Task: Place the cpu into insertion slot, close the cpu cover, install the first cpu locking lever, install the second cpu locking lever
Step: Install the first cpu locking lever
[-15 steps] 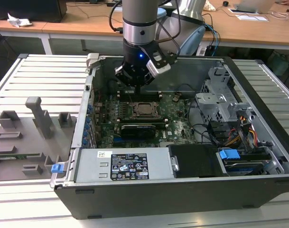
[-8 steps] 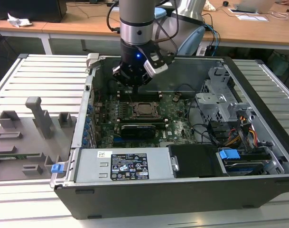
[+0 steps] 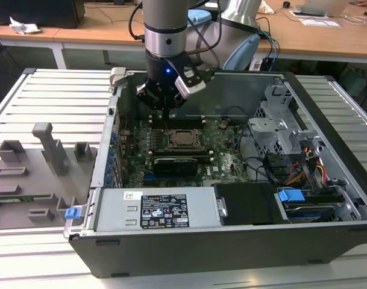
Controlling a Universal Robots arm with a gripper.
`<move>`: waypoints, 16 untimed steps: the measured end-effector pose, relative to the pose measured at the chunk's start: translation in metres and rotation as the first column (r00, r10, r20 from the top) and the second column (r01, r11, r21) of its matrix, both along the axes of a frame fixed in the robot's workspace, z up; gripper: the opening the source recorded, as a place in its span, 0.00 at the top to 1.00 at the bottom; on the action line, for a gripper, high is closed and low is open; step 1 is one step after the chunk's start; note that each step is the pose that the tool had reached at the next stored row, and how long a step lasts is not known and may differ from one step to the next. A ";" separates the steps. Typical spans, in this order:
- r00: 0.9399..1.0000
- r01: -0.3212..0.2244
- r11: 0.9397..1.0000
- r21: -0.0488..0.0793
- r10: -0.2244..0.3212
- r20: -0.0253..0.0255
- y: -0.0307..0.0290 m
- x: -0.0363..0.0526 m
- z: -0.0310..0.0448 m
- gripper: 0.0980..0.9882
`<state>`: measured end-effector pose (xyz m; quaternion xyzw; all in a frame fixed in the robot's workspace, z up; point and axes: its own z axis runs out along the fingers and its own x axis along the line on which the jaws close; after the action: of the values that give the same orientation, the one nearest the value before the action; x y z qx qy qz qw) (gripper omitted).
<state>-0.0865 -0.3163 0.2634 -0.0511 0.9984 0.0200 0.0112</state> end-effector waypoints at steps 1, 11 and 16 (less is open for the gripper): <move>1.000 0.000 1.000 0.000 0.000 0.000 0.0000 -0.0009 -0.0001 0.99; 1.000 0.000 1.000 0.000 0.000 0.000 0.0004 -0.0142 -0.0014 0.99; 1.000 0.000 1.000 0.000 0.000 0.000 0.0046 -0.0184 -0.0020 0.99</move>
<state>-0.1049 -0.3117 0.2613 -0.0510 0.9984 0.0201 0.0113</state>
